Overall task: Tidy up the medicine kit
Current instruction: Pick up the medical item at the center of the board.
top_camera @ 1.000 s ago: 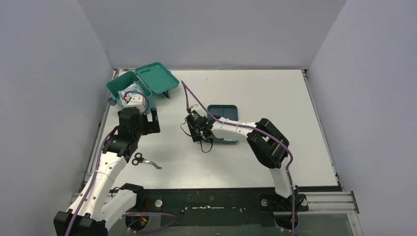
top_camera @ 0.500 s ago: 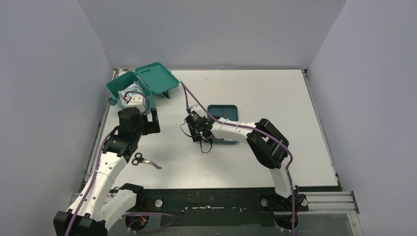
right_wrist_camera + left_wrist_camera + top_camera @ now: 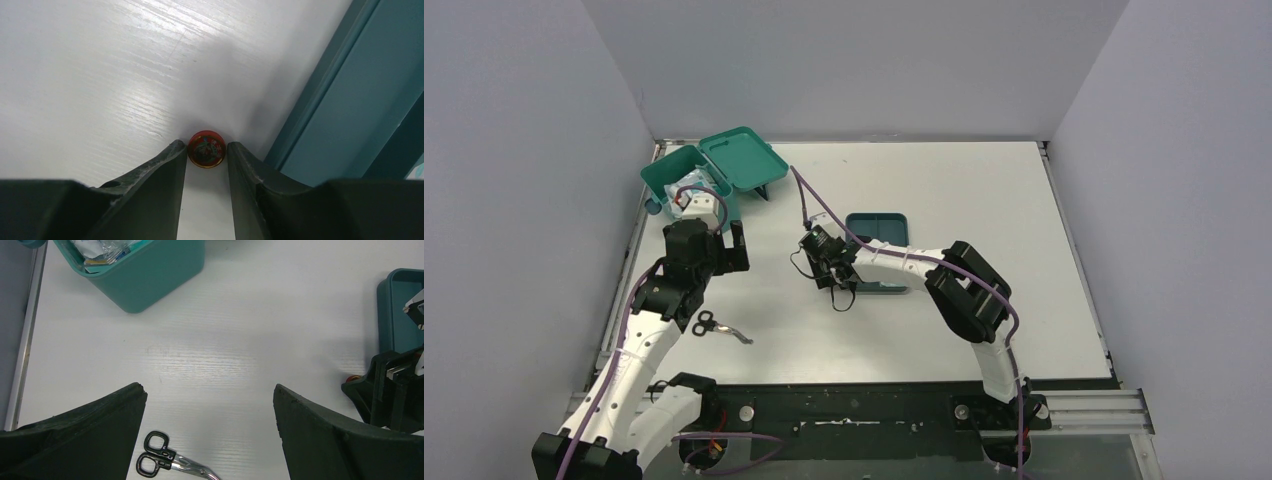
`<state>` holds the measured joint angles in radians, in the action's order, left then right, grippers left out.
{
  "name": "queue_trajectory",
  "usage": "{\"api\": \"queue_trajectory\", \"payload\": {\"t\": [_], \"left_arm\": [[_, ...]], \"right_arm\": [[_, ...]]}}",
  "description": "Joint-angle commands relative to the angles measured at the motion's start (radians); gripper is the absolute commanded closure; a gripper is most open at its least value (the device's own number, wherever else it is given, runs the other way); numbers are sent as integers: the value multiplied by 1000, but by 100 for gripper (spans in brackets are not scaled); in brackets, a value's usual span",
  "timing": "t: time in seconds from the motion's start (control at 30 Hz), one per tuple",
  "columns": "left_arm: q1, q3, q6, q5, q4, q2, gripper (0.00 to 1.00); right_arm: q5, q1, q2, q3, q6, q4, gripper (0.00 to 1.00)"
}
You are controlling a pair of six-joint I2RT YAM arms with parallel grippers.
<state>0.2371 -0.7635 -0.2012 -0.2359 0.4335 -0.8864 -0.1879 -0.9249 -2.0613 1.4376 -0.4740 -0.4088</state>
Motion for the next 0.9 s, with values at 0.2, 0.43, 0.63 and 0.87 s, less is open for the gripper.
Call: {"api": "queue_trajectory", "payload": {"t": [0.2, 0.43, 0.63, 0.87], "left_arm": [[8, -21, 9, -12, -12, 17, 3], [10, -20, 9, -13, -13, 20, 3], [15, -18, 11, -9, -14, 17, 3], [15, -16, 11, -9, -16, 19, 3]], "right_arm": [[-36, -15, -19, 7, 19, 31, 70], [-28, -19, 0, 19, 20, 21, 72], [1, -26, 16, 24, 5, 5, 74], [3, -41, 48, 5, -13, -3, 74]]}}
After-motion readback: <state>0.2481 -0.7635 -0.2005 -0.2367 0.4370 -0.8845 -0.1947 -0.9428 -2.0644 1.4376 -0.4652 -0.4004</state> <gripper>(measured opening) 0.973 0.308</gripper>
